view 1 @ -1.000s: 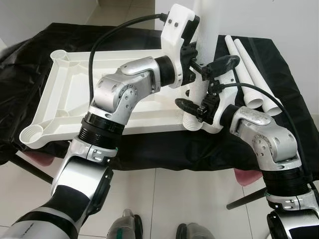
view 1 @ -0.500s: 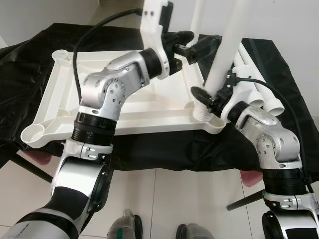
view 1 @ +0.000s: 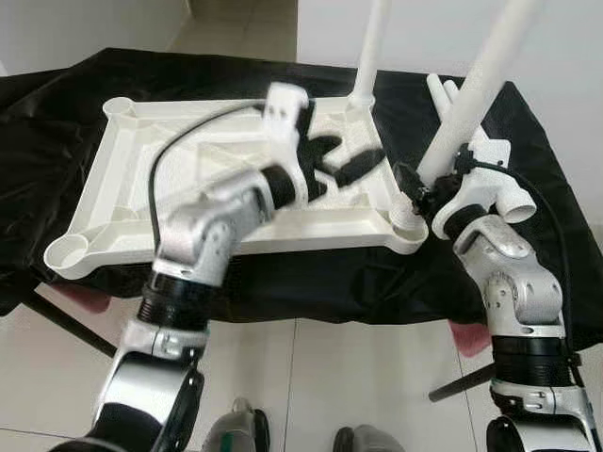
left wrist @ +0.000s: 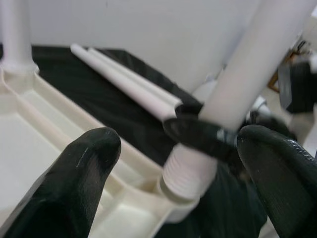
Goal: Building children table
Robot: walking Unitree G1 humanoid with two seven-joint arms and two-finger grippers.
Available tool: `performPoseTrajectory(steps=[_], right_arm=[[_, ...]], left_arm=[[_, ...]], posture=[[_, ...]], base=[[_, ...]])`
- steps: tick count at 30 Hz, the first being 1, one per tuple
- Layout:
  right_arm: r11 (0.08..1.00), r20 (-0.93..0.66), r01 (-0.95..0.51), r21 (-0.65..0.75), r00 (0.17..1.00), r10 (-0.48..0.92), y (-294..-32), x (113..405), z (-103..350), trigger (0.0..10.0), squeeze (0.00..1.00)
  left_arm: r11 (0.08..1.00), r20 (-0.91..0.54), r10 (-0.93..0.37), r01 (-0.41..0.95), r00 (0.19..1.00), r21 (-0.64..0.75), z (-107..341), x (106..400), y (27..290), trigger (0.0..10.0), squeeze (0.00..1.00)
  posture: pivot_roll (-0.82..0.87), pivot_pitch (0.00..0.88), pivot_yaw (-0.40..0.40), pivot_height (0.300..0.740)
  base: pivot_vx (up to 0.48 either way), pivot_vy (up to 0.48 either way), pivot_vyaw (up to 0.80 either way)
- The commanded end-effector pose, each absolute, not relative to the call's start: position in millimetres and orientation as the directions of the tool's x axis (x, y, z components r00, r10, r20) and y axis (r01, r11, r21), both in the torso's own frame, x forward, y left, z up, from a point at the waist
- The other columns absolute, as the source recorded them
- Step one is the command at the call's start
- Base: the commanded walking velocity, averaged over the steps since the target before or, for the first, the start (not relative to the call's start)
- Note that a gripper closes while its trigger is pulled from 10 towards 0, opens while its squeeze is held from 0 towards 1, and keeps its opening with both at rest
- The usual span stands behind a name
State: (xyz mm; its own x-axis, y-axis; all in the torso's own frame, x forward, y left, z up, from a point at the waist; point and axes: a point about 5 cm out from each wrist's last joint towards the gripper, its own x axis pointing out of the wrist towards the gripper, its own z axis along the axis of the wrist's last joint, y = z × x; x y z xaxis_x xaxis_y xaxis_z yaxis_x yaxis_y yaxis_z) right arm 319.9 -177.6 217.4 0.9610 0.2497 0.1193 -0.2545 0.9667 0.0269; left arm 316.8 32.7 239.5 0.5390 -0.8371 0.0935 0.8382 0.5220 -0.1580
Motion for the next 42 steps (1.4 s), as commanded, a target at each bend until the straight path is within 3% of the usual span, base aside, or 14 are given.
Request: performPoseTrajectory(steps=[1, 7, 14, 29, 42], right_arm=[[0.973, 0.136, -0.228, 0.024, 0.965, 0.223, -180, 319, 217, 10.0, 0.00], [0.982, 0.157, -0.188, 0.023, 0.971, 0.182, -180, 322, 214, 10.0, 0.00], [0.989, 0.170, -0.145, -0.031, 0.974, 0.148, -181, 326, 212, 10.0, 0.00], [0.997, 0.152, -0.075, -0.021, 0.985, 0.077, -184, 330, 189, 10.0, 0.00], [0.991, 0.130, -0.125, -0.054, 0.983, 0.131, -170, 340, 170, 10.0, 0.00]], left_arm=[[0.523, 0.085, -0.842, 0.844, 0.533, -0.116, 236, 312, 29, 10.0, 0.00], [0.521, 0.006, -0.853, 0.851, 0.522, -0.063, 210, 298, 28, 10.0, 0.00], [0.541, 0.010, -0.841, 0.841, 0.541, -0.017, 199, 292, 31, 10.0, 0.00], [0.479, 0.037, -0.878, 0.874, 0.478, 0.078, 200, 272, 26, 10.0, 0.00], [0.480, 0.076, -0.877, 0.870, 0.474, 0.115, 213, 269, 23, 10.0, 0.00]], posture=[[-0.01, 0.031, 0.012, 0.740], [0.00, 0.030, 0.005, 0.740], [0.01, 0.029, -0.012, 0.740], [0.02, 0.059, -0.009, 0.740], [0.04, 0.084, 0.002, 0.740]], base=[[0.000, 0.000, 0.00], [0.000, 0.000, 0.00], [0.000, 0.000, 0.00], [0.000, 0.000, 0.00], [0.000, 0.000, 0.00]])
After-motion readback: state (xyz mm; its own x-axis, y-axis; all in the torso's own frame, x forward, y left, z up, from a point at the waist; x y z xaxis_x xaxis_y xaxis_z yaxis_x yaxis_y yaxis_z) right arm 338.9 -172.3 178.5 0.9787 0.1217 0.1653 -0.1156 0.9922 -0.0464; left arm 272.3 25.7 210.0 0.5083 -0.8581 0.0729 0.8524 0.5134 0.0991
